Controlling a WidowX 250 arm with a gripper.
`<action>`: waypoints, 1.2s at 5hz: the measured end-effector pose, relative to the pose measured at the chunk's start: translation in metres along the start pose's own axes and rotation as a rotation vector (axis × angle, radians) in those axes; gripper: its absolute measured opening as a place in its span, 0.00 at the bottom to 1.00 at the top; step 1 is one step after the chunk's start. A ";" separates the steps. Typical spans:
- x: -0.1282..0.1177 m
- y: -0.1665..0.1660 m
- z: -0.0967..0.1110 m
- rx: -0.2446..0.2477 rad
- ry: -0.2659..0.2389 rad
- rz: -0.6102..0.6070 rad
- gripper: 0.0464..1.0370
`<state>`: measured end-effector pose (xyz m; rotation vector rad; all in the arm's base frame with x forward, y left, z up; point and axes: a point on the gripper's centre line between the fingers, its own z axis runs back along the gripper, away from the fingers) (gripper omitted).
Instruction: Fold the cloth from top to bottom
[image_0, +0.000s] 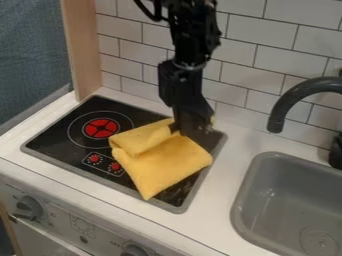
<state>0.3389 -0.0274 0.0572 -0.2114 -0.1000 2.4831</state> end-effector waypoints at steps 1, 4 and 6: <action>0.007 0.009 -0.022 0.006 -0.034 -0.016 0.01; 0.016 0.015 -0.033 0.019 -0.082 0.014 0.46; 0.012 0.016 -0.015 0.066 -0.024 -0.013 0.98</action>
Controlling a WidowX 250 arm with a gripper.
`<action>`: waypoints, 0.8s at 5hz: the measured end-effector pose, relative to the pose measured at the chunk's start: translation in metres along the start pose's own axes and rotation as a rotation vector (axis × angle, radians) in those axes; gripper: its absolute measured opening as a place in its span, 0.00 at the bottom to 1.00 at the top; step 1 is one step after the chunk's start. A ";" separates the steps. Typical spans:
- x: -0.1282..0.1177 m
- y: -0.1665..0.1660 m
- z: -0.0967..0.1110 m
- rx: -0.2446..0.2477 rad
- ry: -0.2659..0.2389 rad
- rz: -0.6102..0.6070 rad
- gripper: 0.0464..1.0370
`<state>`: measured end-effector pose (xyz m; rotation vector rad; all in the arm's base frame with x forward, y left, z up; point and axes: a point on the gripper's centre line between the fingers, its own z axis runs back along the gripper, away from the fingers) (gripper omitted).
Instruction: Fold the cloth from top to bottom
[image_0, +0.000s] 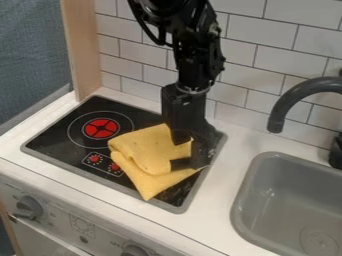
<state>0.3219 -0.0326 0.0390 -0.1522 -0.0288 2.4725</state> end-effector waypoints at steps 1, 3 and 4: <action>-0.005 0.001 0.019 0.007 0.051 -0.015 0.97; -0.006 -0.007 0.049 -0.041 0.084 -0.068 0.96; -0.006 -0.007 0.049 -0.040 0.083 -0.068 0.96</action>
